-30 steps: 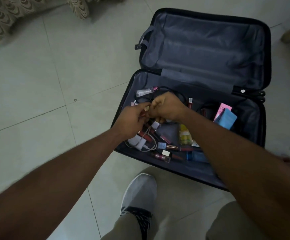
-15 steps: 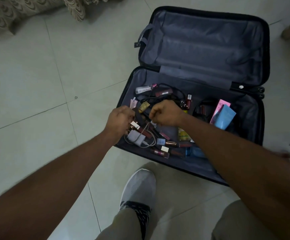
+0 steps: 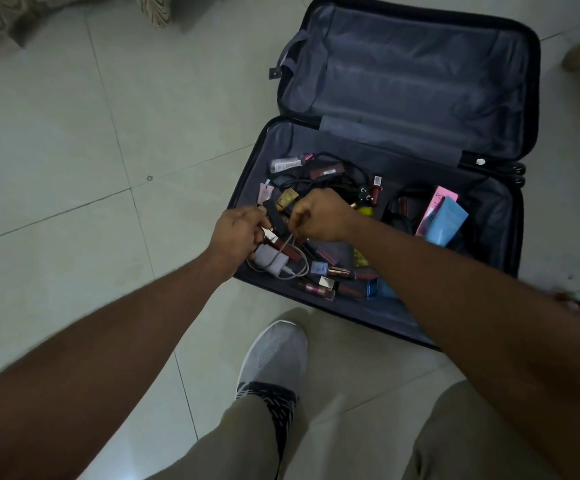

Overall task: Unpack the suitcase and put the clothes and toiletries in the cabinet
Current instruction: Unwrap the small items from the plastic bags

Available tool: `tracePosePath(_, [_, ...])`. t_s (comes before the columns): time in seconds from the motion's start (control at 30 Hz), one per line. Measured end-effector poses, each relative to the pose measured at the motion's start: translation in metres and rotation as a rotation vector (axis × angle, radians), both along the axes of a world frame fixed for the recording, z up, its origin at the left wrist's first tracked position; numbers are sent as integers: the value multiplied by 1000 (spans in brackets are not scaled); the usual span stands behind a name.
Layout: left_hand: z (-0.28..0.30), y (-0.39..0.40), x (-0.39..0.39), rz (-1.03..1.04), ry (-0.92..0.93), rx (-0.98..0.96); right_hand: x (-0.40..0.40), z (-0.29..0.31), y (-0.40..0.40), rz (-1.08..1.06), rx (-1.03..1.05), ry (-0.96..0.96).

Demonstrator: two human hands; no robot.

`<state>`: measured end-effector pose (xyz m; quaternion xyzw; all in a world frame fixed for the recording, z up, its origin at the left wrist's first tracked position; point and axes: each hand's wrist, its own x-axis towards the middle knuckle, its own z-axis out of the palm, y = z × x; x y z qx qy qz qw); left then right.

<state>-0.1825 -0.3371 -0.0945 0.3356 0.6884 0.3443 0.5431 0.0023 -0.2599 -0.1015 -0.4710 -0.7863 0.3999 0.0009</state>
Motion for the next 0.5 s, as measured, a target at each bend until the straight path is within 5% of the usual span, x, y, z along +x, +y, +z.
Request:
tracePosePath(0.3, [6,-5,-6,-19,-44,-36,0,8,-10,54,35,-39])
tracePosePath(0.5, [7,-10,1,-214,-47,-97,-4,11,-25,281,-241,-346])
